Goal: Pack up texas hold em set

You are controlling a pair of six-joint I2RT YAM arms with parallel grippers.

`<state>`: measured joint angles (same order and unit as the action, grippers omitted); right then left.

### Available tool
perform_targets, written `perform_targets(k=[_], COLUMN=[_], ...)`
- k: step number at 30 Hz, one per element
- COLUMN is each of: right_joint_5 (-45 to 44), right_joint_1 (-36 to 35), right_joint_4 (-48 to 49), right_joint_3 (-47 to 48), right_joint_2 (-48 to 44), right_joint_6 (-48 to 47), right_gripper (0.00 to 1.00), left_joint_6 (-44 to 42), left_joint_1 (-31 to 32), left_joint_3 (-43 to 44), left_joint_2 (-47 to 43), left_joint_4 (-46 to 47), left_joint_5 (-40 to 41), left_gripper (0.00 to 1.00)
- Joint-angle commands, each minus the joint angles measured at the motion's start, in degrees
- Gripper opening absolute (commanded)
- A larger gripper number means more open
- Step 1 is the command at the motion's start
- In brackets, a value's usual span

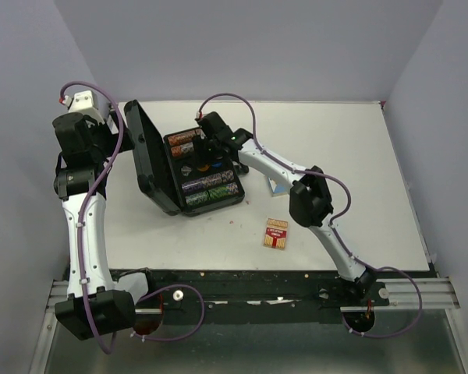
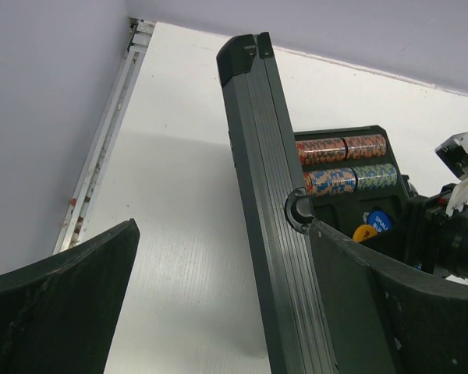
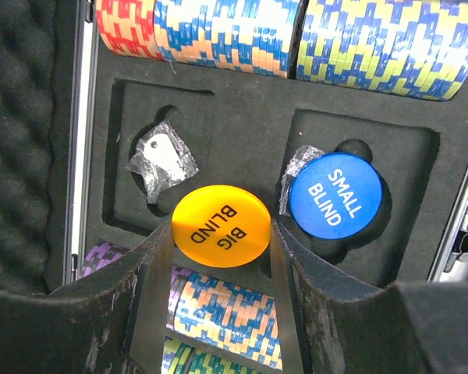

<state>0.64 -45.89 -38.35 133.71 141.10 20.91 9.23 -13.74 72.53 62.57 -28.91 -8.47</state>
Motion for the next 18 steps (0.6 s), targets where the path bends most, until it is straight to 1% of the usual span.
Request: perform_targets(k=[1,4,8,13,18], right_joint_5=[3.83,5.24,6.3,6.91,5.86], right_joint_1=[-0.87,-1.22,-1.57,-2.54,-2.63], right_joint_4=[-1.21,-0.24,0.99,2.14,2.31], right_joint_3=[2.08,2.78,6.38,9.73,10.34], right_joint_2=[2.78,4.18,6.64,9.19,10.42], right_joint_6=[-0.16,0.62,1.42,2.3,3.0], right_gripper=[0.4,0.4,0.39,0.38,0.37], left_joint_6=[-0.45,-0.45,-0.71,-2.9,-2.12], left_joint_1=[0.2,0.29,0.55,3.8,5.21], left_joint_3=[-0.64,-0.72,-0.81,-1.34,-3.1], left_joint_2=[-0.95,-0.87,-0.95,-1.57,-3.15], left_joint_4=[-0.01,-0.01,-0.19,-1.41,-1.33], left_joint_5=[0.21,-0.14,-0.23,2.93,2.67], left_gripper=[0.99,0.99,0.99,0.99,0.99])
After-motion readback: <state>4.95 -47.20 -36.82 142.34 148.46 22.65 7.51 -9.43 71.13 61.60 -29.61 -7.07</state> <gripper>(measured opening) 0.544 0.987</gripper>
